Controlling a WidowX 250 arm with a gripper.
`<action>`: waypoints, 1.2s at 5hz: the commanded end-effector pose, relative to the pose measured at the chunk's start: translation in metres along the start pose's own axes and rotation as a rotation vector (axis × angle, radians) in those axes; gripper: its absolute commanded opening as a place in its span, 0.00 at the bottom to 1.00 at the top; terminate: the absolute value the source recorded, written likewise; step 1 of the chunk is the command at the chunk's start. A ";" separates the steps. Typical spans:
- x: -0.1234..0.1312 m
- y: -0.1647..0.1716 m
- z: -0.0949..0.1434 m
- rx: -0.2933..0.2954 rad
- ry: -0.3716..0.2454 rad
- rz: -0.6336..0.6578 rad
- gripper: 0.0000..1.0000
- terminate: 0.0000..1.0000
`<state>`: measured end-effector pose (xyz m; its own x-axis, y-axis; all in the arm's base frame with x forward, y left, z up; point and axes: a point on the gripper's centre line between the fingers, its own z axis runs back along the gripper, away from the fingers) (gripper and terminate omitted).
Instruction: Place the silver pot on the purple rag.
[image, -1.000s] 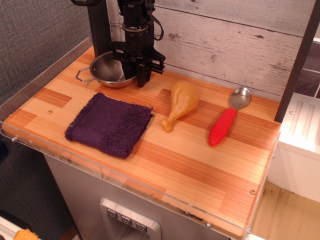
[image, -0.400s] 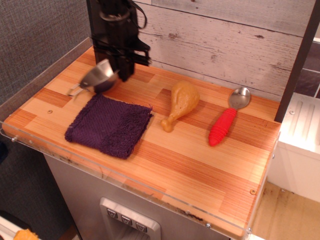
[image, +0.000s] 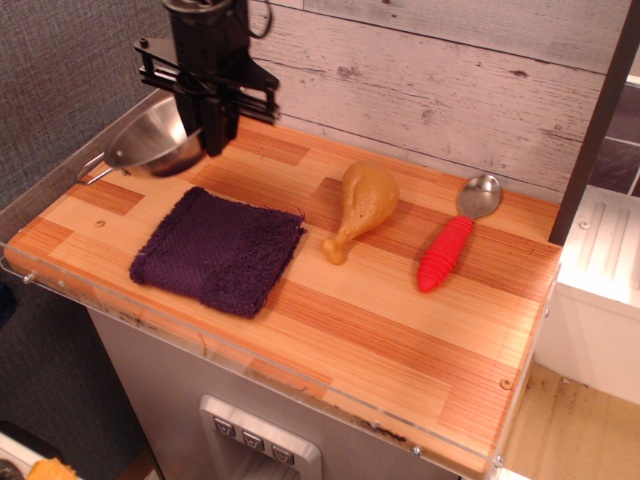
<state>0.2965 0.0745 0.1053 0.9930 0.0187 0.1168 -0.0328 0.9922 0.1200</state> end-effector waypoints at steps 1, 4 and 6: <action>-0.023 -0.034 -0.022 -0.043 0.072 -0.023 0.00 0.00; -0.030 -0.005 -0.051 -0.024 0.180 0.080 0.00 0.00; -0.026 -0.016 -0.031 -0.105 0.070 0.033 1.00 0.00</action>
<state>0.2738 0.0580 0.0563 0.9985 0.0537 0.0106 -0.0537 0.9986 0.0017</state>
